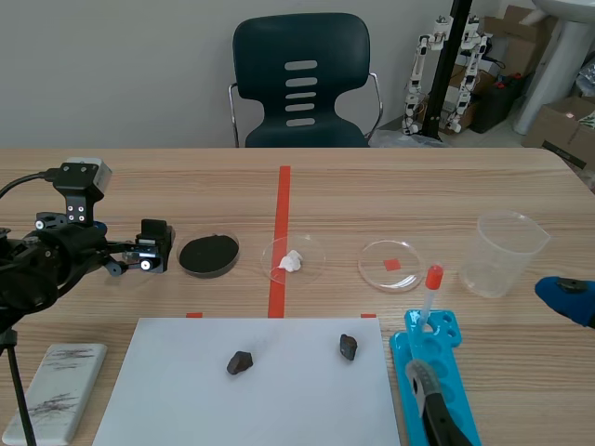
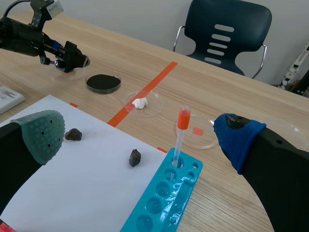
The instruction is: Return to the home posture
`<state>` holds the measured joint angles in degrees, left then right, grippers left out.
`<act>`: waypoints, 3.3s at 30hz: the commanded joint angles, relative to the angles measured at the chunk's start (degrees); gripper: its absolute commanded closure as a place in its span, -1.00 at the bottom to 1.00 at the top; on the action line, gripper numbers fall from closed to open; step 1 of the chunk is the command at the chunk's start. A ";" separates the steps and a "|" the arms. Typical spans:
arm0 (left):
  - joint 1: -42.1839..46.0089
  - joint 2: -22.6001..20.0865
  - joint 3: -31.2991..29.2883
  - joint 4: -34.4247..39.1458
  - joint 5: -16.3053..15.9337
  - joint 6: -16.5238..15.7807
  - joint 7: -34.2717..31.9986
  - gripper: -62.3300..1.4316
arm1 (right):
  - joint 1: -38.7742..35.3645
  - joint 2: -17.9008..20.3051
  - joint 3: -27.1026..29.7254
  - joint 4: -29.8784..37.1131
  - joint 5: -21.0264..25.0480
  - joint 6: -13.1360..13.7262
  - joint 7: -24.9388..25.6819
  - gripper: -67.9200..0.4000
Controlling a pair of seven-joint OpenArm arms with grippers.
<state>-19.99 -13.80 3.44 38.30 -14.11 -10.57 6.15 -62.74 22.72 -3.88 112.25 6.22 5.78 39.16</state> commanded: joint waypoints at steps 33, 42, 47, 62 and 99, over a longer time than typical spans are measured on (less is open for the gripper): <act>7.93 -3.23 -0.31 13.94 0.20 -4.02 -3.78 -1.00 | -0.13 0.61 0.04 0.52 0.42 0.02 0.83 -0.93; 23.65 -8.24 -0.37 32.26 0.20 -5.70 -5.22 -1.00 | -0.13 0.61 0.04 0.52 0.42 0.02 0.83 -0.93; 35.17 -9.44 -1.60 42.12 0.22 -5.70 -12.24 -1.00 | -0.13 0.61 0.04 0.52 0.42 0.02 0.83 -0.93; 62.99 -9.44 -6.47 60.72 0.28 -5.68 -24.22 -1.00 | -0.13 0.61 0.04 0.52 0.42 0.02 0.83 -0.93; 74.25 -9.42 -9.64 65.70 9.27 -5.66 -39.39 -1.00 | -0.13 0.61 0.04 0.52 0.42 0.02 0.83 -0.93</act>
<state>53.80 -23.33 -6.04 102.61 -4.47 -16.34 -32.01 -62.74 22.72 -3.88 112.25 6.22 5.78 39.16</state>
